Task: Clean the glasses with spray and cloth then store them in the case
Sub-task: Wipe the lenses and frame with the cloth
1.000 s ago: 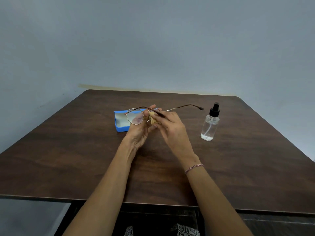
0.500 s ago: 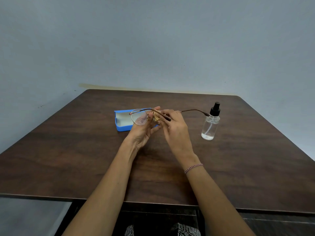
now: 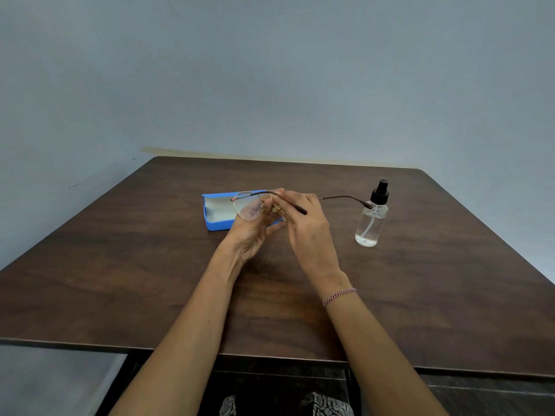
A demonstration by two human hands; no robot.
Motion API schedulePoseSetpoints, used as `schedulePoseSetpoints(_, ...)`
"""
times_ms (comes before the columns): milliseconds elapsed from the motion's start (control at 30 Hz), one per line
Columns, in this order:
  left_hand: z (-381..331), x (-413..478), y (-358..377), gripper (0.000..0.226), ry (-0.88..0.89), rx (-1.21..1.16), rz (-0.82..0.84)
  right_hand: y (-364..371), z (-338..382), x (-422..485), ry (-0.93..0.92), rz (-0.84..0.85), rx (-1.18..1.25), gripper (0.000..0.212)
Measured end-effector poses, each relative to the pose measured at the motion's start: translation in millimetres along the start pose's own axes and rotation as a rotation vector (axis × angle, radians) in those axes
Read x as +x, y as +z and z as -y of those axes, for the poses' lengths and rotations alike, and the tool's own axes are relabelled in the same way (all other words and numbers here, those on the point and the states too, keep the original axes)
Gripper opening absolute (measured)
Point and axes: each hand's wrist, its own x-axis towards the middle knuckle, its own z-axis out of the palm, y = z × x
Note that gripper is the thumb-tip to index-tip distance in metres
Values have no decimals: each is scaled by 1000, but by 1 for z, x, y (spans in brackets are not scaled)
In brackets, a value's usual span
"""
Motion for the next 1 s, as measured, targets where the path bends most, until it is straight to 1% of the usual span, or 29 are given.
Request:
schedulePoseSetpoints(33,1,0,0,30,-12,-1,7,0,0,0,-9,6,-8,31)
schedulePoseSetpoints(67,1,-1,0,29,-16,3,0,0,0,1,-8,3,-7,30)
schedulePoseSetpoints(100,1,0,0,38,-9,5,-10,0,1,1,2,-4,-1,30)
schedulePoseSetpoints(167,0,0,1,63,5,-6,0,0,2,0,30,-9,-7,34)
schedulePoseSetpoints(200,0,1,0,70,6,-12,1,0,3,0,42,-6,-19,37)
schedulePoseSetpoints(233,1,1,0,72,9,-16,-3,0,4,0,48,-4,-32,39)
schedulePoseSetpoints(333,0,0,1,56,23,-46,-14,1,5,0,42,5,-61,40)
schedulePoseSetpoints(400,0,1,0,53,34,-65,-26,1,5,1,43,19,-76,36)
schedulePoseSetpoints(500,-1,2,1,59,54,-50,-30,1,4,0,47,34,-83,31)
schedulePoseSetpoints(600,-4,1,2,77,63,-46,-35,2,4,0,55,22,-28,29)
schedulePoseSetpoints(633,-5,0,3,80,67,-55,-36,3,5,0,53,18,-12,28)
schedulePoseSetpoints(733,-8,-2,3,79,86,-89,-42,5,6,-1,35,33,12,29)
schedulePoseSetpoints(800,-9,-3,4,79,90,-96,-48,5,7,-2,24,55,-22,32)
schedulePoseSetpoints(900,-8,-3,6,82,91,-92,-43,1,3,-1,27,20,-78,28)
schedulePoseSetpoints(1000,-7,-3,6,79,91,-113,-51,-2,0,-1,49,-10,-100,25)
